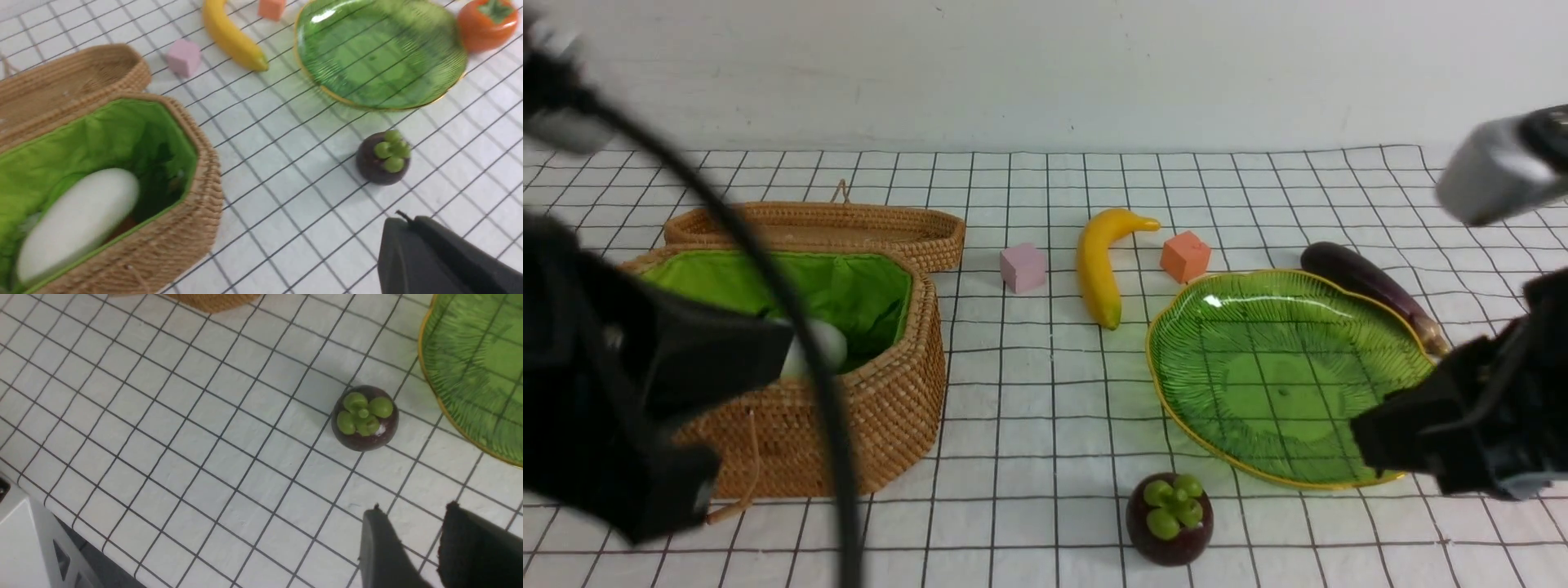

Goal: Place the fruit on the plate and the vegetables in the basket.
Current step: Use the right arm to grab a mangosteen and put it into the right plate

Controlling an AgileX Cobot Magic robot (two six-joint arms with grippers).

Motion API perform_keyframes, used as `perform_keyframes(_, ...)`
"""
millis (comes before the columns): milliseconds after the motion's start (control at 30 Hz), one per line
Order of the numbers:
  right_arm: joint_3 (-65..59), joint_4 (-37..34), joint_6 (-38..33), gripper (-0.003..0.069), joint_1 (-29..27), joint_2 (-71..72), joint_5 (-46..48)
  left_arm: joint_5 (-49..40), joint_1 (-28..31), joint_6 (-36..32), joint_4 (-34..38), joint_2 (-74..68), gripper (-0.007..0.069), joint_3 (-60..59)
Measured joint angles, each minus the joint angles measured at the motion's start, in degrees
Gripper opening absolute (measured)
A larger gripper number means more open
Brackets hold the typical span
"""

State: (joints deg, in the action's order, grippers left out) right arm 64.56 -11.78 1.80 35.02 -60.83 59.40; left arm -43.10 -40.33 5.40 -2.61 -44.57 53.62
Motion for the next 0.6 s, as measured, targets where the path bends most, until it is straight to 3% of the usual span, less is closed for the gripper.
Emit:
perform_keyframes(100, 1.41, -0.88, 0.00, 0.0239, 0.00, -5.15, -0.40, 7.82, -2.61, 2.94, 0.00, 10.40, -0.0013, -10.92)
perform_keyframes(267, 3.11, -3.47, 0.00, 0.0239, 1.49, -10.77, -0.46, 12.42, -3.07, 5.46, 0.00, 20.06, -0.0013, -19.68)
perform_keyframes(433, 6.02, -2.14, 0.35, 0.0239, 7.33, -19.30, -1.55, 15.57, -3.07, 5.67, 0.00, 27.76, -0.0013, -23.73)
perform_keyframes(600, 7.90, 2.90, 1.79, 0.0263, 8.21, -25.59, -0.93, 18.54, -3.07, 5.67, 0.76, 29.52, -0.0013, -23.88)
